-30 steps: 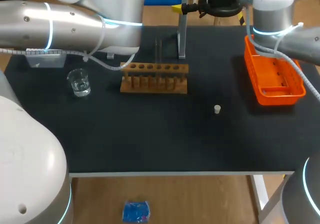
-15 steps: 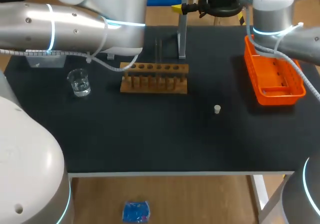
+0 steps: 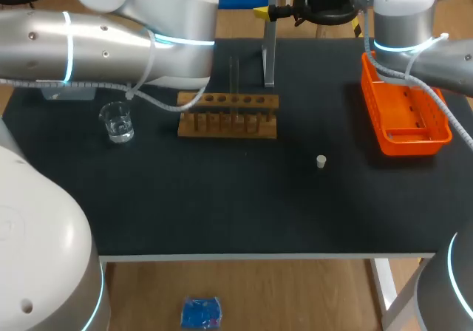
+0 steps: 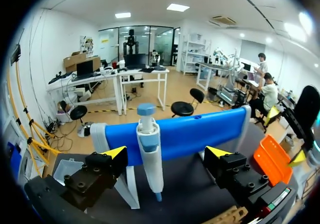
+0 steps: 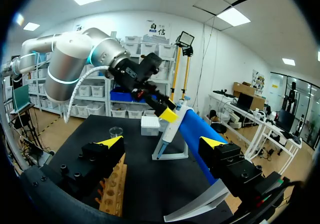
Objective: Invert the test tube, pick up the pipette, mount the tip to pipette, aspirate from beaker and dispense into the tube, eject the tip, return the pipette, and cap with the stopper.
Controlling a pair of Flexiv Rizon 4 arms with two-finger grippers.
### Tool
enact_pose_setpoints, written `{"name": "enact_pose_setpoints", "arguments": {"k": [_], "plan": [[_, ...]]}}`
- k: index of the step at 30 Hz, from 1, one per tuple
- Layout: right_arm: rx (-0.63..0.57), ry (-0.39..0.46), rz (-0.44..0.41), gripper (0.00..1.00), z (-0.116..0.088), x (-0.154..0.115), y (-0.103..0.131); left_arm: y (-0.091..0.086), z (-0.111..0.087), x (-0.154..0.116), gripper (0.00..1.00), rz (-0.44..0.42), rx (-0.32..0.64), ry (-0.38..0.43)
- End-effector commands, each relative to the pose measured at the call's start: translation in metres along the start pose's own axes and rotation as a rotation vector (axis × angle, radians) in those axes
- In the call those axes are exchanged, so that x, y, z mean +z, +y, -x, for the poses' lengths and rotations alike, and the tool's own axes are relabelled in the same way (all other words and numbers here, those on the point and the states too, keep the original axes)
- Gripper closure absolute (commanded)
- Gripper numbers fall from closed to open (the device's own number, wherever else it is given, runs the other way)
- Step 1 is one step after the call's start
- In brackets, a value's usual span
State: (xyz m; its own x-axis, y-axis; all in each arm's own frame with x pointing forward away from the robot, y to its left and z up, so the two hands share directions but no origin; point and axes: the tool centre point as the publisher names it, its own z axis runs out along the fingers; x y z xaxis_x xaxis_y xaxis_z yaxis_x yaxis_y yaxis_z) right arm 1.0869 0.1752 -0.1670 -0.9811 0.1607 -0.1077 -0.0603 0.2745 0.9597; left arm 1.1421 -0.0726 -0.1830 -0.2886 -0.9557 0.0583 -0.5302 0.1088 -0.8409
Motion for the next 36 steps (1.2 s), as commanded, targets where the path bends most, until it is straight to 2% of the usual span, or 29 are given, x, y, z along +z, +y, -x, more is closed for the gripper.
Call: {"name": "enact_pose_setpoints", "arguments": {"k": [1, 4, 10, 17, 22, 28, 36], "plan": [[0.000, 0.001, -0.002, 0.00, 0.000, -0.001, 0.000, 0.007, 0.001, -0.035, 0.00, -0.023, 0.018, 0.072], [0.000, 0.001, -0.002, 0.00, 0.000, -0.001, 0.000, 0.008, -0.005, -0.053, 0.00, -0.061, 0.055, 0.150], [0.000, 0.001, -0.002, 0.00, 0.000, -0.001, 0.000, 0.013, -0.025, -0.093, 0.00, -0.112, 0.202, 0.341], [0.000, 0.001, -0.002, 0.00, 0.000, -0.001, 0.000, 0.022, -0.047, -0.141, 0.00, -0.144, 0.330, 0.471], [0.000, 0.001, -0.002, 0.00, 0.000, -0.001, 0.000, 0.039, -0.063, -0.169, 0.00, -0.139, 0.388, 0.530], [0.000, 0.001, -0.002, 0.00, 0.000, -0.001, 0.000, 0.062, -0.074, -0.191, 0.00, -0.134, 0.407, 0.543], [0.000, 0.001, -0.002, 0.00, 0.000, -0.001, 0.000, 0.098, -0.095, -0.195, 0.00, -0.112, 0.428, 0.577]]}}
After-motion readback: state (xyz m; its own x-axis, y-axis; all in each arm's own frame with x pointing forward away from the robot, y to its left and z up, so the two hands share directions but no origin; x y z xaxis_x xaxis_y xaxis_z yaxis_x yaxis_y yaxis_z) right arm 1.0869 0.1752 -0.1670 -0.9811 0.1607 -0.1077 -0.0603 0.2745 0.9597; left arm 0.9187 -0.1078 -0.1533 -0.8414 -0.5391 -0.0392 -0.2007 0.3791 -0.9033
